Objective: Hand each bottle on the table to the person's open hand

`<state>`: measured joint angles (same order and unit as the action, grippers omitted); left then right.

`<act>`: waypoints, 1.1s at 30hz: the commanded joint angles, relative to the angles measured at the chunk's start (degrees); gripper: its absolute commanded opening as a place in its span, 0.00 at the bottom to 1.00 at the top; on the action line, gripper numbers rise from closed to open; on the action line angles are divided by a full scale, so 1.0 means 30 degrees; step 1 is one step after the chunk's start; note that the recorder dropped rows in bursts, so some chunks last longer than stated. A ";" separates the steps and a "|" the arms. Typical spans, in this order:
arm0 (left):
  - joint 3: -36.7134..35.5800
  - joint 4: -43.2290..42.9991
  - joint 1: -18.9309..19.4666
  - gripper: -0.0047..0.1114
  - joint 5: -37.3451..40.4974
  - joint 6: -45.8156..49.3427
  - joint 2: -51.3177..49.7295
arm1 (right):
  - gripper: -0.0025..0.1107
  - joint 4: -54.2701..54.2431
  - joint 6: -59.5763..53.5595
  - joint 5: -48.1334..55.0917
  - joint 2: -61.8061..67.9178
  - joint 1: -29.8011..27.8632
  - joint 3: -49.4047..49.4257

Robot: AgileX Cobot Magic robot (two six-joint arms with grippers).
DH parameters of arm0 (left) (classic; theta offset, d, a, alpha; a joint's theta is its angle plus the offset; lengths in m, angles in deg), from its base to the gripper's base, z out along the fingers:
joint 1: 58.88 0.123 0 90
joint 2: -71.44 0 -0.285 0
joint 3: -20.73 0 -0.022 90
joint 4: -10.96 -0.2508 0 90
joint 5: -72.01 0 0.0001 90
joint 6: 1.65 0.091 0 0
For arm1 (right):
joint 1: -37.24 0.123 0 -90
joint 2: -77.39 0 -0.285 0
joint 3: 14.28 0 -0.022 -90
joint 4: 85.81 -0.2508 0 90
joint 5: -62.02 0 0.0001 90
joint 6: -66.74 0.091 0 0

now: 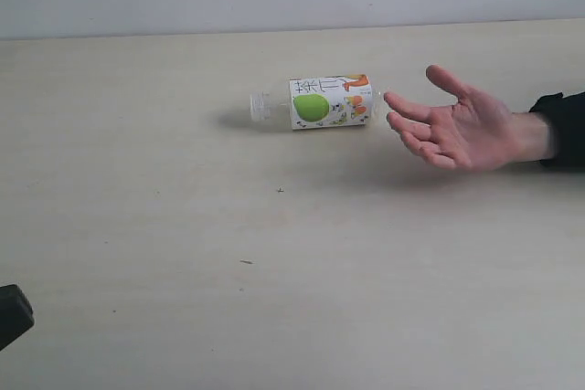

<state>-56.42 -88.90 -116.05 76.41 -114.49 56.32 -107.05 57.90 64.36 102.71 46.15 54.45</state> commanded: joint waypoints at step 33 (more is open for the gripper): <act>-0.0021 -0.0027 -0.0027 0.04 0.4076 -0.1969 0.0082 | 0.02 -0.0031 0.0012 -0.0041 -0.0063 -0.0082 0.0070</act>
<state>-56.45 -88.95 -116.05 80.35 -117.59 56.35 -107.05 57.90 64.36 102.71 46.15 54.45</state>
